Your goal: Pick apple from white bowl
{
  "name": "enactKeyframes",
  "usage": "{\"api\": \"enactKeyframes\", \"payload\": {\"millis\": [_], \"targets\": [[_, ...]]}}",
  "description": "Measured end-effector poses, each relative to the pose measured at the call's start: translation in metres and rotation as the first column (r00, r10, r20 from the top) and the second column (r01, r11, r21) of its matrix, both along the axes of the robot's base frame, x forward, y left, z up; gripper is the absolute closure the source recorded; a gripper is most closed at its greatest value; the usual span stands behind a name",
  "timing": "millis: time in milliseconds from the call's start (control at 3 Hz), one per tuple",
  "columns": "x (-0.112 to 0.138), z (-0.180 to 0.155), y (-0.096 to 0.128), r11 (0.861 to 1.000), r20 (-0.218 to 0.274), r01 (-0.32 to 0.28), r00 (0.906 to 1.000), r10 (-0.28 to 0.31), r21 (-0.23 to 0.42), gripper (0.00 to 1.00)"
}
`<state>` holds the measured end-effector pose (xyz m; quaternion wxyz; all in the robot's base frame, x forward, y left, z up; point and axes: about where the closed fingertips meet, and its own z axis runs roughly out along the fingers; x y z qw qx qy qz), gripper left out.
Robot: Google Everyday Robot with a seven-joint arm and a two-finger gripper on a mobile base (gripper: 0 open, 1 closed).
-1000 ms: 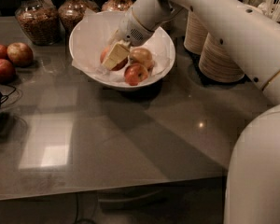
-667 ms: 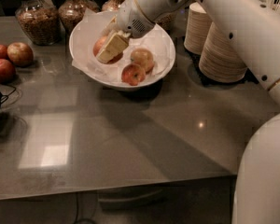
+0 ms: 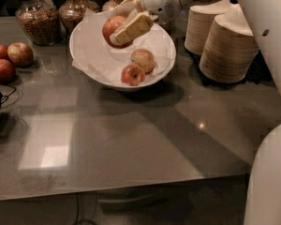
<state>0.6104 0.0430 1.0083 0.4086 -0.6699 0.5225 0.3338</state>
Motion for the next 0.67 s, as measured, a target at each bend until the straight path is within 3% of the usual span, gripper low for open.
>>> {"api": "enactKeyframes", "payload": {"millis": [333, 667], "targets": [[-0.0121, 0.0216, -0.0255, 0.997, 0.003, -0.043, 0.9991, 0.042, 0.067, 1.0], [-0.0121, 0.0216, -0.0255, 0.997, 0.003, -0.043, 0.9991, 0.042, 0.067, 1.0]]}}
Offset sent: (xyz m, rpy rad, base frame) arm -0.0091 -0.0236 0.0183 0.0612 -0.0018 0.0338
